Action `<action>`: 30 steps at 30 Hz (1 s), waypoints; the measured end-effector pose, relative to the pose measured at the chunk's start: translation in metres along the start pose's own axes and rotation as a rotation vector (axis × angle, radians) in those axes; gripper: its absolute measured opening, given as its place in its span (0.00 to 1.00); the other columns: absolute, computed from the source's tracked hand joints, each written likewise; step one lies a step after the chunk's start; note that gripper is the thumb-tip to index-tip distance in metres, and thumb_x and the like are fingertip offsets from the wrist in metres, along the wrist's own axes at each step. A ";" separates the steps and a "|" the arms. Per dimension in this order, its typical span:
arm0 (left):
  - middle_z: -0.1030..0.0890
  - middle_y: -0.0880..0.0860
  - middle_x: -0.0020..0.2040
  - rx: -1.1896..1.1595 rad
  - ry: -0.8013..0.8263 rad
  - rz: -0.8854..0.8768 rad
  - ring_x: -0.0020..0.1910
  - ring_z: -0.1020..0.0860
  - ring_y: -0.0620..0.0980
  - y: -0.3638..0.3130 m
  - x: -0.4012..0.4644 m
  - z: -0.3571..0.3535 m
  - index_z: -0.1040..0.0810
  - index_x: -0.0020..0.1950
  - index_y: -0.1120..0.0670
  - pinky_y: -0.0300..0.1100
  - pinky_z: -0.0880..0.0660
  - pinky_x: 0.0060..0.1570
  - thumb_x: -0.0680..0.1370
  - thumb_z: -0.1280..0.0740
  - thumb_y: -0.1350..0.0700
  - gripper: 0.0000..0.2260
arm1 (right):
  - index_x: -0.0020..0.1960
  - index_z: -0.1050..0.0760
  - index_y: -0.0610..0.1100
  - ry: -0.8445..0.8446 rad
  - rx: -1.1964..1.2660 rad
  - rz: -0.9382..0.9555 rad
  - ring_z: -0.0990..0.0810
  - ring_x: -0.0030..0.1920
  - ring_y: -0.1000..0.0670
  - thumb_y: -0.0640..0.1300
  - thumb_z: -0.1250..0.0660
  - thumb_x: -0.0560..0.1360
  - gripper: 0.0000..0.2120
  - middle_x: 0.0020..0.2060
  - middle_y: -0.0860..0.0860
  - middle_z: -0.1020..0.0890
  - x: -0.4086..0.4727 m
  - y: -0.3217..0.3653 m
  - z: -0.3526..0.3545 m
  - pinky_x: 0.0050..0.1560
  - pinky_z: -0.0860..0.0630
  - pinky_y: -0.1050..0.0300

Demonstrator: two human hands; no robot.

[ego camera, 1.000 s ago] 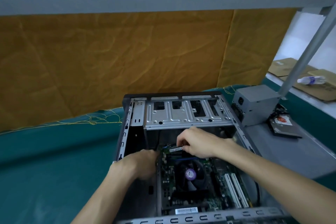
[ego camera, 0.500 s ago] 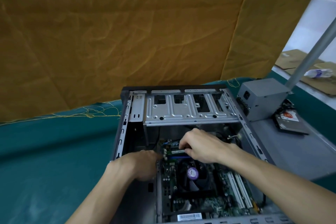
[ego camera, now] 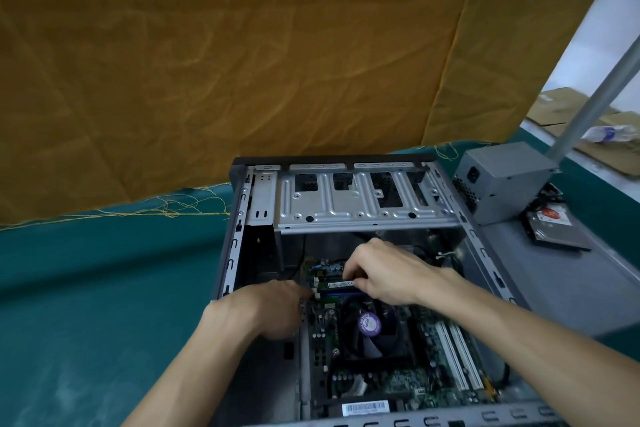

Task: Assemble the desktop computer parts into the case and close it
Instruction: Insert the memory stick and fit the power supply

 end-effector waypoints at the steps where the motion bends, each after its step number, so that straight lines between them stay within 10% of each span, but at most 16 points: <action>1: 0.30 0.54 0.76 0.000 0.004 0.000 0.72 0.28 0.55 0.000 0.000 0.000 0.39 0.81 0.41 0.43 0.30 0.63 0.84 0.45 0.60 0.26 | 0.62 0.17 0.47 0.001 0.000 0.002 0.17 0.57 0.46 0.41 0.32 0.80 0.12 0.58 0.48 0.16 0.000 0.000 0.000 0.56 0.21 0.52; 9: 0.27 0.54 0.74 -0.017 0.012 -0.005 0.69 0.26 0.55 0.002 0.006 -0.002 0.34 0.79 0.44 0.43 0.29 0.60 0.84 0.45 0.58 0.23 | 0.57 0.15 0.47 0.028 -0.037 0.005 0.16 0.54 0.47 0.40 0.29 0.78 0.09 0.54 0.49 0.14 0.008 0.001 -0.001 0.51 0.24 0.57; 14: 0.19 0.56 0.55 -0.172 -0.049 0.027 0.50 0.21 0.53 0.000 0.014 0.002 0.25 0.53 0.53 0.45 0.26 0.50 0.84 0.45 0.53 0.10 | 0.42 0.18 0.50 -0.026 -0.066 -0.022 0.19 0.42 0.51 0.41 0.24 0.73 0.05 0.36 0.56 0.21 0.011 0.001 0.003 0.44 0.30 0.59; 22: 0.21 0.57 0.61 -0.089 -0.004 0.153 0.58 0.20 0.56 -0.017 0.043 0.007 0.26 0.66 0.57 0.46 0.24 0.56 0.85 0.45 0.46 0.18 | 0.44 0.15 0.50 -0.023 -0.043 -0.044 0.23 0.42 0.54 0.43 0.23 0.72 0.03 0.34 0.59 0.22 0.013 -0.001 -0.002 0.46 0.28 0.58; 30: 0.19 0.51 0.37 -0.217 -0.025 0.185 0.38 0.17 0.52 -0.005 0.063 0.003 0.26 0.43 0.54 0.47 0.20 0.44 0.83 0.40 0.41 0.18 | 0.44 0.20 0.49 0.037 -0.035 -0.189 0.22 0.44 0.49 0.50 0.28 0.75 0.05 0.40 0.55 0.20 0.005 -0.014 0.007 0.47 0.27 0.55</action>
Point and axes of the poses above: each hand's wrist, its own x-axis towards the middle knuckle, its own z-axis out of the back of the hand, y = z × x, the point moved 1 cm from there along x, towards the middle knuckle
